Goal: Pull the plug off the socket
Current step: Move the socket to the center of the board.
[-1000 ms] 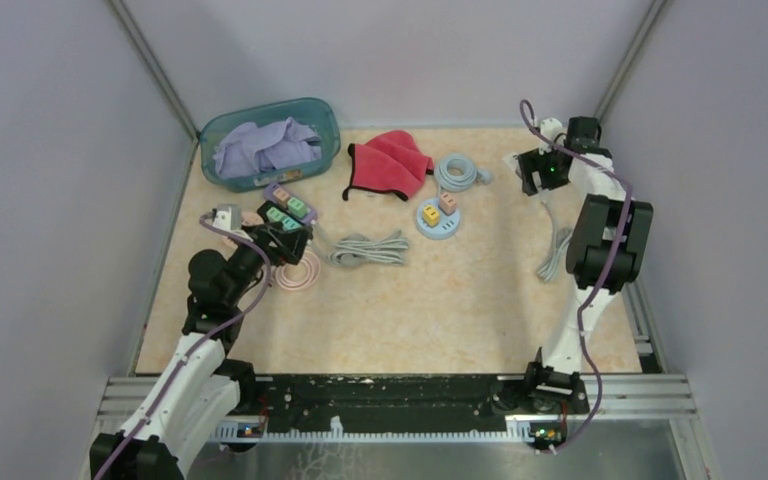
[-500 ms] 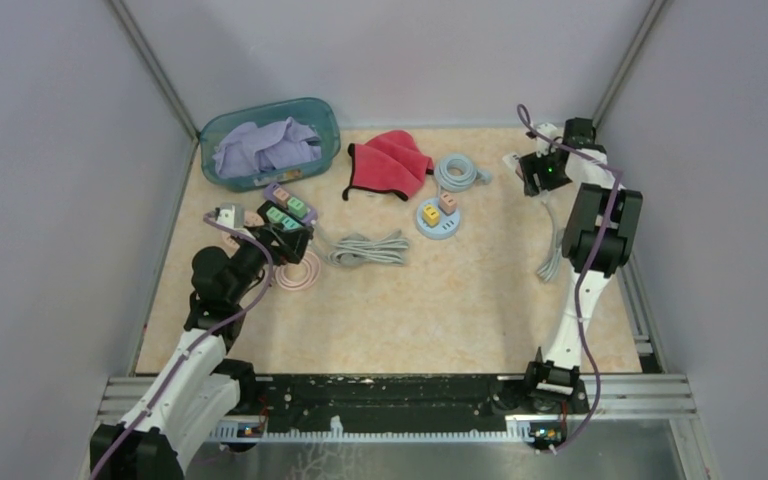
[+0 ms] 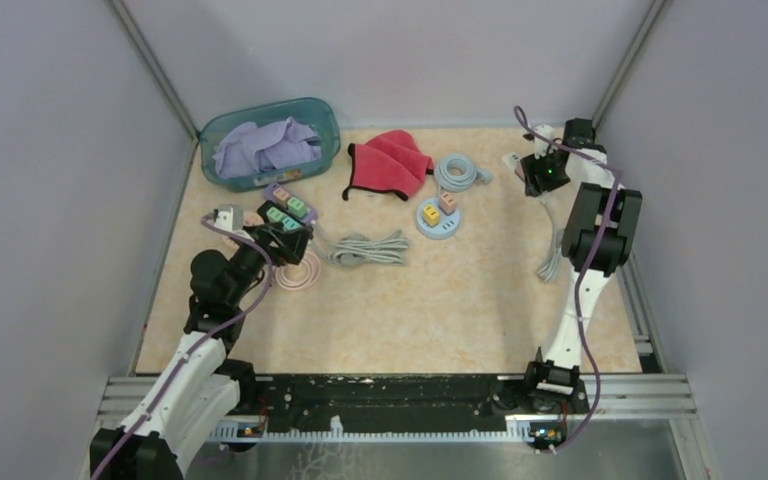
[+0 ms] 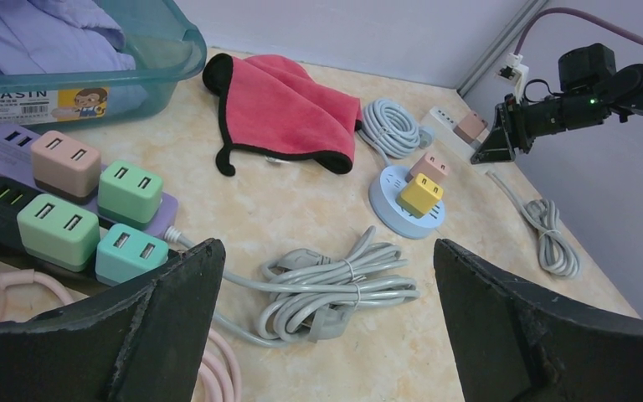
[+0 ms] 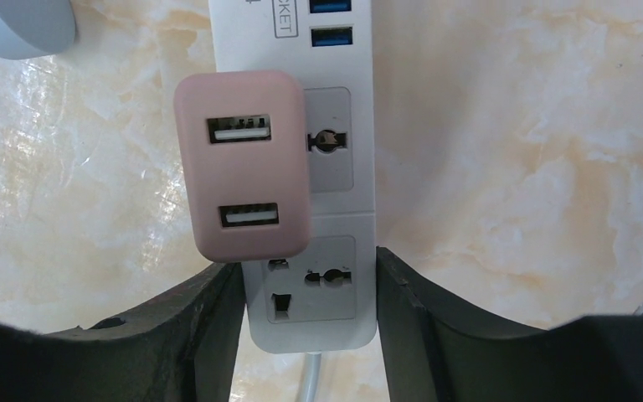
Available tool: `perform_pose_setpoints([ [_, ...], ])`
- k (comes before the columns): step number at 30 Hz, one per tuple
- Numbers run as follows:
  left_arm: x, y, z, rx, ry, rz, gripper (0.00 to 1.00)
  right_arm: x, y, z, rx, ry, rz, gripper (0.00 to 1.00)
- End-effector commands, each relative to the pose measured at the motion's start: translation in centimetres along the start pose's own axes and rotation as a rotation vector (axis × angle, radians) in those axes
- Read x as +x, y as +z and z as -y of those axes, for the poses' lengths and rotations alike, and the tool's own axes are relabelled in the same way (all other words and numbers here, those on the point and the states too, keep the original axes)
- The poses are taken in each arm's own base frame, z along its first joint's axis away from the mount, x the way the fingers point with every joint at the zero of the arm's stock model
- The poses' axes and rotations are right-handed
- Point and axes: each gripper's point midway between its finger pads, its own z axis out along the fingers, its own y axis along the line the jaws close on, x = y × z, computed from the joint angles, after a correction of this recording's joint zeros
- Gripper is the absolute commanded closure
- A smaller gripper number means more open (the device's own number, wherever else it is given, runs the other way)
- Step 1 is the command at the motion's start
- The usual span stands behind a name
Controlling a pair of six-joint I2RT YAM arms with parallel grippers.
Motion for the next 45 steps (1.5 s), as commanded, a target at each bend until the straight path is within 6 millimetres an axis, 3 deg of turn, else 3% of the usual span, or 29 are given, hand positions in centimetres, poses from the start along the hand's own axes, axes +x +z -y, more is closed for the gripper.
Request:
perform_pose_setpoints([
  [1, -0.6, -0.2, 1.0, 0.044, 0.034, 0.035, 0.01, -1.5, -0.5, 0.2, -0.015, -0.033, 0.045, 0.48],
  [3, -0.6, -0.2, 1.1, 0.051, 0.038, 0.037, 0.01, -1.3, -0.5, -0.1, -0.026, -0.039, 0.041, 0.55],
  [6, -0.6, -0.3, 1.6, 0.075, 0.055, 0.041, 0.01, -1.4, -1.3, -1.3, -0.072, -0.054, 0.056, 0.74],
  [10, -0.5, -0.6, 3.0, 0.123, 0.097, 0.051, 0.01, -1.8, -4.5, -4.2, -0.132, -0.097, 0.130, 0.83],
  [15, -0.3, -1.0, 5.7, 0.221, 0.154, 0.056, 0.02, -0.8, -9.5, -9.5, -0.235, -0.204, 0.214, 0.88],
  [20, 0.5, -2.0, 9.8, 0.411, 0.160, 0.052, 0.02, 1.6, -14.1, -16.1, -0.344, -0.365, 0.270, 0.90],
  [24, 1.4, -2.7, 12.4, 0.536, 0.159, 0.025, 0.04, 4.4, -16.3, -21.3, -0.423, -0.519, 0.297, 0.92],
  [29, 2.7, -4.7, 16.4, 0.737, 0.165, 0.033, 0.05, 9.1, -16.2, -27.7, -0.543, -0.786, 0.258, 0.93],
  [33, 4.5, -6.3, 18.8, 0.847, 0.209, 0.029, 0.06, 10.8, -16.0, -31.4, -0.639, -0.983, 0.284, 0.93],
  [37, 5.7, -7.5, 19.6, 0.884, 0.240, 0.040, 0.06, 11.1, -15.9, -33.8, -0.717, -1.076, 0.346, 0.90],
  [40, 6.3, -8.4, 20.0, 0.909, 0.246, 0.065, 0.06, 12.5, -15.2, -35.1, -0.746, -1.165, 0.305, 0.82],
  [45, 7.3, -8.7, 20.3, 0.916, 0.233, 0.065, 0.06, 13.2, -13.5, -37.0, -0.746, -1.209, 0.230, 0.79],
])
